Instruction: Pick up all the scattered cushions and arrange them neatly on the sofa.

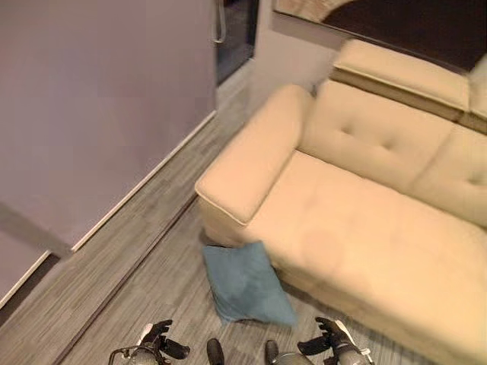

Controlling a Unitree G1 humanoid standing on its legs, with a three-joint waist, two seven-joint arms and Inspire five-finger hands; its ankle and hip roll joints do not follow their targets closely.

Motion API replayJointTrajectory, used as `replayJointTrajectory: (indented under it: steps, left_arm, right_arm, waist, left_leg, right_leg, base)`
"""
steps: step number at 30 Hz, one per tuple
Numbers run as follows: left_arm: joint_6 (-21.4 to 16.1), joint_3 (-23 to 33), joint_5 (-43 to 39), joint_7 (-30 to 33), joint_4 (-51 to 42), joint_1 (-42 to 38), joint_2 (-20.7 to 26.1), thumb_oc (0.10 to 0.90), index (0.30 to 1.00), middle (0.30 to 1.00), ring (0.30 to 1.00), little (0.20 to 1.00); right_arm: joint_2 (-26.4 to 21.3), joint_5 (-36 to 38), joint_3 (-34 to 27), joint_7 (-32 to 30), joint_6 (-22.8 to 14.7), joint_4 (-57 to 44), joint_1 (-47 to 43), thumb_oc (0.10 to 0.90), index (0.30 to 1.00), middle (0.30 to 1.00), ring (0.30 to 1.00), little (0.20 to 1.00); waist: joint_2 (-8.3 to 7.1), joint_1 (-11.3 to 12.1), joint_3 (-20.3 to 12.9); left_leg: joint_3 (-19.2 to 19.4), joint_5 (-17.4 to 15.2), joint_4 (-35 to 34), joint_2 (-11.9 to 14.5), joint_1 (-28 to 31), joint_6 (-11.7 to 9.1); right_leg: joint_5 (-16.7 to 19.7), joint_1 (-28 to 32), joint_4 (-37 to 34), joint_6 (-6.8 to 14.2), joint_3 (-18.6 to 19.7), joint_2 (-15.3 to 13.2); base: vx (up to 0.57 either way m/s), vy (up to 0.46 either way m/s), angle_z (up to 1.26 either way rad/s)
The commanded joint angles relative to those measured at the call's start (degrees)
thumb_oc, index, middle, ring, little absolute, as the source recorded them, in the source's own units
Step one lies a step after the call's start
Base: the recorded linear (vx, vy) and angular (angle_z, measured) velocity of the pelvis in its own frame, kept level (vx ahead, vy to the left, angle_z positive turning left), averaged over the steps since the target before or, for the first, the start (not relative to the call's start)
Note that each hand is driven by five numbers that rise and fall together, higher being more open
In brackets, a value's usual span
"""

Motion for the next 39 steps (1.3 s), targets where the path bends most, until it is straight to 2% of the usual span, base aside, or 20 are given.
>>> replayJointTrajectory:
  steps: [1,2,4,5,7,9,12,14,16,18,19,21,25,28,31,32,34,36,37,39]
  left_arm:
    - [-2.02,1.79,-1.17,0.11,-0.26,1.30,0.81,0.800,0.900,0.900,0.900,0.900]
    - [-2.13,1.65,-0.96,-0.09,-0.43,1.39,0.60,0.800,0.900,0.900,0.900,0.900]
    - [-1.96,0.88,-0.08,-0.18,-0.47,1.32,0.14,0.800,0.900,0.900,0.900,0.900]
    - [-1.97,0.63,-0.40,-0.53,-1.09,0.78,-0.22,0.800,0.900,0.900,0.900,0.900]
    - [-2.05,-0.12,-1.15,-0.94,-1.69,0.46,-1.24,0.800,0.900,0.900,0.900,0.900]
    - [-2.00,-0.60,-1.99,-1.26,-1.66,0.41,-1.75,0.800,0.900,0.900,0.900,0.900]
    - [-1.84,-1.38,-2.41,-1.37,-1.53,0.25,-2.31,0.800,0.900,0.900,0.900,0.900]
    - [-1.85,-1.62,-2.60,-1.33,-1.47,-0.03,-2.35,0.800,0.900,0.900,0.900,0.900]
    - [-2.09,-2.48,-3.31,-1.02,-1.50,-0.59,-2.84,0.800,0.900,0.900,0.900,0.900]
    - [-2.14,-2.57,-3.37,-1.04,-1.43,-0.68,-3.03,0.800,0.900,0.900,0.900,0.900]
    - [-1.95,-2.49,-2.96,-1.56,-0.85,-0.46,-3.52,0.800,0.900,0.900,0.900,0.900]
    - [-1.76,-2.63,-2.43,-1.76,-0.70,-0.39,-3.51,0.800,0.900,0.900,0.900,0.900]
    - [-1.93,-3.12,-1.06,-1.65,-0.33,-1.71,-2.41,0.800,0.900,0.900,0.900,0.900]
    - [-1.70,-3.21,-0.78,-1.29,-0.64,-2.49,-1.66,0.800,0.900,0.900,0.900,0.900]
    - [-1.76,-2.83,-0.88,-0.76,-0.80,-2.91,-0.54,0.800,0.900,0.900,0.900,0.900]
    - [-1.84,-2.28,-1.22,-0.68,-0.74,-2.92,0.00,0.800,0.900,0.900,0.900,0.900]
    - [-1.73,-2.09,-1.50,-0.80,-0.88,-2.53,0.06,0.800,0.900,0.900,0.900,0.900]
    - [-1.80,-1.76,-1.98,-0.97,-1.02,-1.83,-0.08,0.800,0.900,0.900,0.900,0.900]
    - [-1.62,-1.57,-1.93,-0.90,-0.48,-1.79,-0.12,0.800,0.900,0.900,0.900,0.900]
    - [-1.93,-1.69,-1.92,-1.15,-0.81,-1.85,-0.54,0.800,0.900,0.900,0.900,0.900]
  right_arm:
    - [-4.54,-0.97,1.49,-1.93,-1.38,-0.83,-2.18,0.800,0.900,0.900,0.900,0.900]
    - [-4.79,-1.07,1.54,-2.02,-1.32,-1.03,-2.04,0.800,0.900,0.900,0.900,0.900]
    - [-5.00,-0.79,1.37,-2.04,-1.38,-1.49,-1.48,0.800,0.900,0.900,0.900,0.900]
    - [-5.84,-0.41,1.02,-2.45,-1.26,-1.30,-1.28,0.800,0.900,0.900,0.900,0.900]
    - [-6.40,-0.03,0.75,-2.63,-1.27,-0.26,-1.66,0.800,0.900,0.900,0.900,0.900]
    - [-6.74,0.06,0.67,-2.73,-1.31,0.30,-1.87,0.800,0.900,0.900,0.900,0.900]
    - [-7.02,-0.35,0.89,-2.76,-1.04,1.02,-1.57,0.800,0.900,0.900,0.900,0.900]
    - [-7.09,-0.40,0.90,-2.72,-0.91,1.11,-1.69,0.800,0.900,0.900,0.900,0.900]
    - [-7.53,-0.63,0.97,-2.66,-0.68,1.15,-2.06,0.800,0.900,0.900,0.900,0.900]
    - [-7.70,-0.67,0.92,-2.61,-0.64,1.17,-2.21,0.800,0.900,0.900,0.900,0.900]
    - [-7.51,-0.98,0.52,-1.99,-0.48,1.40,-2.15,0.800,0.900,0.900,0.900,0.900]
    - [-7.35,-1.19,0.45,-1.94,-0.42,1.54,-2.26,0.800,0.900,0.900,0.900,0.900]
    - [-5.81,-0.68,0.55,-1.86,-0.48,0.92,-3.08,0.800,0.900,0.900,0.900,0.900]
    - [-5.31,-0.42,0.72,-2.02,-0.36,-0.13,-3.57,0.800,0.900,0.900,0.900,0.900]
    - [-5.12,-0.35,1.37,-2.41,-0.50,-1.58,-4.45,0.800,0.900,0.900,0.900,0.900]
    - [-4.90,-0.29,1.79,-2.57,-0.84,-2.46,-4.71,0.800,0.900,0.900,0.900,0.900]
    - [-4.89,-0.24,2.08,-2.39,-1.08,-2.52,-4.71,0.800,0.900,0.900,0.900,0.900]
    - [-5.46,0.39,2.76,-2.55,-1.75,-2.47,-4.34,0.800,0.900,0.900,0.900,0.900]
    - [-5.48,0.25,3.13,-2.71,-1.63,-2.09,-4.29,0.800,0.900,0.900,0.900,0.900]
    - [-5.74,0.55,3.30,-3.17,-1.88,-2.65,-4.17,0.800,0.900,0.900,0.900,0.900]
  waist:
    - [-1.83,1.49,-2.45]
    - [-1.94,1.44,-2.64]
    - [-2.54,0.41,-2.29]
    - [-3.09,0.56,-1.53]
    - [-3.15,1.07,-1.37]
    - [-3.40,1.67,-1.63]
    - [-3.68,2.52,-2.19]
    - [-3.51,2.86,-1.90]
    - [-2.63,3.55,-1.50]
    - [-2.30,3.69,-1.42]
    - [-0.97,3.55,-1.88]
    - [-0.80,3.53,-2.00]
    - [-1.73,3.23,-1.35]
    - [-1.93,3.13,-0.69]
    - [-1.69,3.59,0.65]
    - [-1.44,4.50,0.89]
    - [-1.53,4.60,0.87]
    - [-2.11,4.44,0.63]
    - [-2.41,4.78,0.44]
    - [-2.73,6.07,0.50]
  left_leg:
    - [-4.98,-6.07,2.03,1.12,1.09,-4.35]
    - [-4.38,-6.60,2.35,0.75,1.48,-4.47]
    - [-4.16,-8.03,6.27,0.47,0.68,-4.72]
    - [-4.05,-9.59,12.08,0.87,-1.37,-5.38]
    - [-7.44,-10.13,17.34,1.00,-3.37,-6.00]
    - [-9.95,-9.76,16.71,1.47,-4.92,-6.41]
    - [-12.58,-4.74,11.42,6.75,-7.22,-7.67]
    - [-14.12,-3.23,9.59,7.82,-7.50,-8.21]
    - [-19.03,-0.84,5.91,9.51,-9.01,-9.81]
    - [-19.95,-0.51,6.03,9.45,-9.59,-10.18]
    - [-19.82,-0.24,4.93,9.76,-8.17,-10.74]
    - [-19.43,-0.59,5.58,9.32,-8.11,-10.59]
    - [-16.33,-4.39,10.30,5.85,-9.17,-8.04]
    - [-15.07,-5.61,11.19,4.72,-9.40,-6.65]
    - [-12.59,-6.51,11.28,4.29,-9.11,-5.12]
    - [-11.14,-6.58,10.77,4.35,-8.48,-4.79]
    - [-10.78,-6.35,10.53,3.92,-8.03,-4.49]
    - [-10.11,-5.89,8.91,1.58,-6.66,-3.75]
    - [-9.47,-5.72,7.96,0.94,-6.51,-3.63]
    - [-8.71,-5.42,7.53,0.50,-6.77,-4.24]
  right_leg:
    - [4.12,-2.62,-0.66,-1.36,-1.37,4.25]
    - [3.99,-1.16,-3.24,-1.51,-3.05,4.13]
    - [3.94,0.32,-5.06,-2.10,0.28,5.40]
    - [4.17,0.94,-5.86,-2.52,0.05,4.74]
    - [3.55,1.78,-5.72,-3.22,1.83,4.93]
    - [3.39,2.38,-6.02,-2.99,2.87,4.43]
    - [2.59,3.96,-6.05,-2.13,4.58,3.80]
    - [1.95,4.48,-5.91,-2.04,5.26,3.94]
    - [0.48,6.23,-6.09,-1.40,8.05,3.74]
    - [0.20,6.72,-6.17,-1.14,8.81,3.39]
    - [-0.15,7.64,-6.10,-0.47,9.83,2.67]
    - [0.03,7.54,-5.95,-0.14,10.12,1.98]
    - [2.36,4.50,-3.91,1.91,12.88,-2.20]
    - [3.71,1.40,-1.03,2.37,14.34,-3.34]
    - [5.25,-2.68,2.79,1.83,12.88,-4.54]
    - [5.35,-3.13,3.27,0.92,7.31,-5.54]
    - [4.85,-2.82,3.48,0.28,5.66,-4.38]
    - [3.02,-2.97,3.11,-0.37,5.25,2.84]
    - [2.55,-2.88,1.73,-1.09,4.07,4.37]
    - [1.40,-0.28,-2.94,-2.23,-1.00,3.58]
  base:
    - [0.07,-0.018,-0.40]
    - [0.10,-0.057,-0.51]
    - [0.05,-0.095,-0.16]
    - [0.02,-0.073,0.09]
    - [0.05,0.001,-0.16]
    - [0.10,0.095,-0.58]
    - [0.23,0.168,-0.39]
    - [0.13,0.114,-0.29]
    - [0.22,0.229,-0.50]
    - [0.18,0.232,-0.58]
    - [0.15,0.215,-0.57]
    - [0.15,0.257,-0.50]
    - [0.10,0.352,-0.27]
    - [-0.03,0.255,-0.48]
    - [-0.08,0.267,-0.86]
    - [-0.02,0.173,-0.89]
    - [-0.01,0.158,-0.63]
    - [0.00,0.146,-0.35]
    - [-0.06,0.084,-0.13]
    - [-0.09,-0.039,-0.46]
